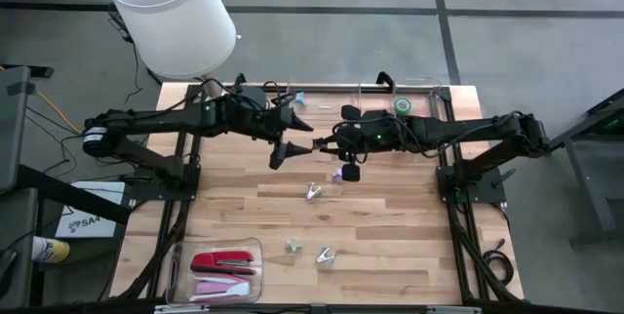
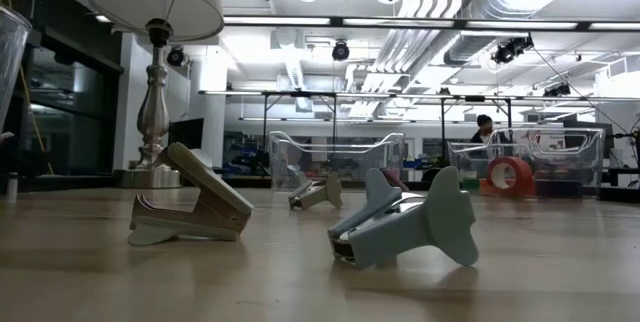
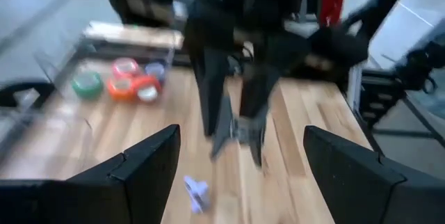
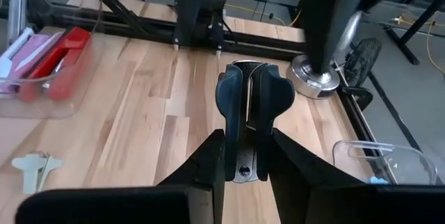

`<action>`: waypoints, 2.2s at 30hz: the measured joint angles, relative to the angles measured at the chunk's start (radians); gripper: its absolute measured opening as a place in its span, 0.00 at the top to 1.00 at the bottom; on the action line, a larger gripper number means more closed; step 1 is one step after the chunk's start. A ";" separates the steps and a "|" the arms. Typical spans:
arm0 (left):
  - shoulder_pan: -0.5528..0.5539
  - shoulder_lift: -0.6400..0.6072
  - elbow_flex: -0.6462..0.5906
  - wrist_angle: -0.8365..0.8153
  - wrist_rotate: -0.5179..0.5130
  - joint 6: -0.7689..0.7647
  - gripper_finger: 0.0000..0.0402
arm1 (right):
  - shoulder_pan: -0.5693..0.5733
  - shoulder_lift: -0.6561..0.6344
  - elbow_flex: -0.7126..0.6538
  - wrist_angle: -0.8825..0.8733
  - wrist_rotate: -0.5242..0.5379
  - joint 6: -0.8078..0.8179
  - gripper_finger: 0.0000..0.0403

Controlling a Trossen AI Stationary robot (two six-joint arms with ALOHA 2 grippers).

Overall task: Pick and place Stapler, Stapler remover, tape
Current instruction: Put the black staple remover into the top left transparent bin

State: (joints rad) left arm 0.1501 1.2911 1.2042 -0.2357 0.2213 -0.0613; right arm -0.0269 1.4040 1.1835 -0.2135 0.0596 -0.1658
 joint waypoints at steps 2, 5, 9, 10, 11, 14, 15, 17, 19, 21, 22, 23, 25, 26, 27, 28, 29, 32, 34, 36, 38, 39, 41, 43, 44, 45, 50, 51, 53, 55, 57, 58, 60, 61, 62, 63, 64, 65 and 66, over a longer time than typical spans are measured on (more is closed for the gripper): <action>0.000 0.012 -0.004 0.006 0.009 -0.004 0.26 | 0.000 -0.001 0.000 0.004 -0.001 -0.002 0.82; 0.000 0.021 -0.001 0.012 0.018 -0.007 0.26 | 0.000 -0.001 0.000 0.007 0.002 -0.018 0.82; 0.000 0.041 -0.002 0.027 0.026 -0.019 0.26 | -0.007 -0.001 0.000 0.011 0.001 -0.019 0.82; 0.000 0.042 -0.003 0.031 0.030 -0.022 0.26 | -0.010 -0.001 0.000 0.011 0.001 -0.019 0.82; 0.000 0.047 -0.002 0.052 0.034 -0.022 0.26 | -0.013 -0.001 0.000 0.012 0.001 -0.019 0.82; -0.006 0.056 -0.001 0.063 0.035 -0.022 0.26 | -0.024 -0.001 0.000 0.024 -0.002 -0.019 0.82; -0.006 0.058 -0.002 0.059 0.034 -0.022 0.26 | -0.029 -0.001 0.000 0.028 -0.007 -0.019 0.82; -0.007 0.067 -0.002 0.065 0.026 -0.021 0.26 | -0.035 -0.002 0.000 0.028 -0.015 -0.019 0.82; -0.006 0.070 -0.002 0.061 0.026 -0.022 0.26 | -0.039 -0.002 0.000 0.029 -0.015 -0.019 0.82; -0.006 0.069 -0.001 0.063 0.006 -0.022 0.26 | -0.040 -0.002 0.000 0.032 -0.017 -0.020 0.82; -0.006 0.069 -0.001 0.065 -0.001 -0.022 0.26 | -0.040 -0.002 0.000 0.031 -0.020 -0.022 0.82; -0.006 0.069 -0.001 0.065 -0.007 -0.022 0.26 | -0.040 -0.002 0.000 0.030 -0.026 -0.023 0.82; -0.007 0.069 -0.001 0.063 -0.009 -0.022 0.26 | -0.040 -0.002 0.000 0.028 -0.035 -0.025 0.82; -0.007 0.069 -0.001 0.063 -0.009 -0.022 0.26 | -0.040 -0.002 0.000 0.028 -0.037 -0.026 0.82; -0.007 0.069 -0.001 0.063 -0.009 -0.022 0.26 | -0.040 -0.002 0.000 0.028 -0.038 -0.027 0.82; -0.007 0.069 -0.001 0.063 -0.011 -0.022 0.26 | -0.041 -0.002 0.000 0.030 -0.039 -0.031 0.82; -0.007 0.069 -0.001 0.063 -0.015 -0.022 0.26 | -0.045 -0.002 0.000 0.030 -0.041 -0.034 0.82; -0.007 0.070 -0.001 0.062 -0.046 -0.022 0.26 | -0.052 -0.002 0.000 0.024 -0.055 -0.034 0.82; -0.006 0.071 -0.001 0.062 -0.068 -0.022 0.26 | -0.053 -0.002 0.000 0.018 -0.059 -0.035 0.82; -0.006 0.071 -0.001 0.062 -0.081 -0.022 0.26 | -0.053 -0.002 0.000 0.017 -0.060 -0.035 0.82; -0.006 0.071 -0.001 0.062 -0.089 -0.020 0.26 | -0.053 -0.002 0.000 0.015 -0.059 -0.034 0.82; -0.006 0.071 -0.001 0.061 -0.090 -0.019 0.26 | -0.053 -0.002 0.000 0.016 -0.059 -0.034 0.82; -0.006 0.071 -0.001 0.062 -0.089 -0.019 0.26 | -0.053 -0.002 0.000 0.015 -0.059 -0.029 0.82; -0.006 0.071 -0.001 0.062 -0.089 -0.019 0.26 | -0.053 -0.002 0.000 0.014 -0.059 -0.029 0.82; -0.006 0.071 -0.001 0.062 -0.089 -0.019 0.26 | -0.054 -0.002 0.000 0.013 -0.059 -0.029 0.82; -0.006 0.071 -0.001 0.062 -0.092 -0.019 0.26 | -0.055 -0.002 0.000 0.013 -0.059 -0.029 0.82; -0.006 0.071 -0.001 0.062 -0.091 -0.019 0.32 | -0.064 -0.002 0.000 0.012 -0.064 -0.029 0.82; -0.006 0.071 -0.001 0.062 -0.085 -0.019 0.34 | -0.066 -0.002 0.000 0.012 -0.063 -0.029 0.82; -0.006 0.071 -0.001 0.062 -0.077 -0.019 0.38 | -0.072 -0.002 0.000 0.012 -0.064 -0.029 0.82; -0.006 0.071 -0.001 0.062 -0.077 -0.019 0.42 | -0.079 -0.001 0.000 0.011 -0.066 -0.028 0.82; -0.006 0.071 -0.001 0.061 -0.077 -0.019 0.46 | -0.084 0.004 0.000 0.012 -0.075 -0.027 0.82; -0.006 0.071 -0.001 0.061 -0.078 -0.019 0.48 | -0.086 0.005 0.000 0.012 -0.081 -0.027 0.82; -0.006 0.071 -0.001 0.061 -0.078 -0.019 0.50 | -0.086 0.011 0.000 0.013 -0.095 -0.027 0.82; -0.006 0.071 -0.001 0.061 -0.078 -0.019 0.51 | -0.086 0.011 0.000 0.013 -0.094 -0.026 0.82; -0.006 0.071 -0.001 0.061 -0.078 -0.019 0.52 | -0.086 0.012 -0.001 0.013 -0.094 -0.026 0.82; -0.006 0.071 -0.001 0.061 -0.079 -0.019 0.53 | -0.086 0.012 -0.001 0.014 -0.095 -0.026 0.82; -0.006 0.071 -0.001 0.061 -0.081 -0.019 0.53 | -0.086 0.012 -0.001 0.016 -0.095 -0.027 0.82; -0.006 0.071 -0.001 0.060 -0.082 -0.019 0.54 | -0.087 0.012 -0.001 0.017 -0.095 -0.027 0.82; -0.006 0.071 -0.001 0.056 -0.082 -0.019 0.54 | -0.088 0.012 -0.001 0.017 -0.095 -0.031 0.82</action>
State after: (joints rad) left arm 0.1440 1.3617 1.2034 -0.1792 0.1391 -0.0799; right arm -0.1149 1.4158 1.1828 -0.1967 -0.0349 -0.1963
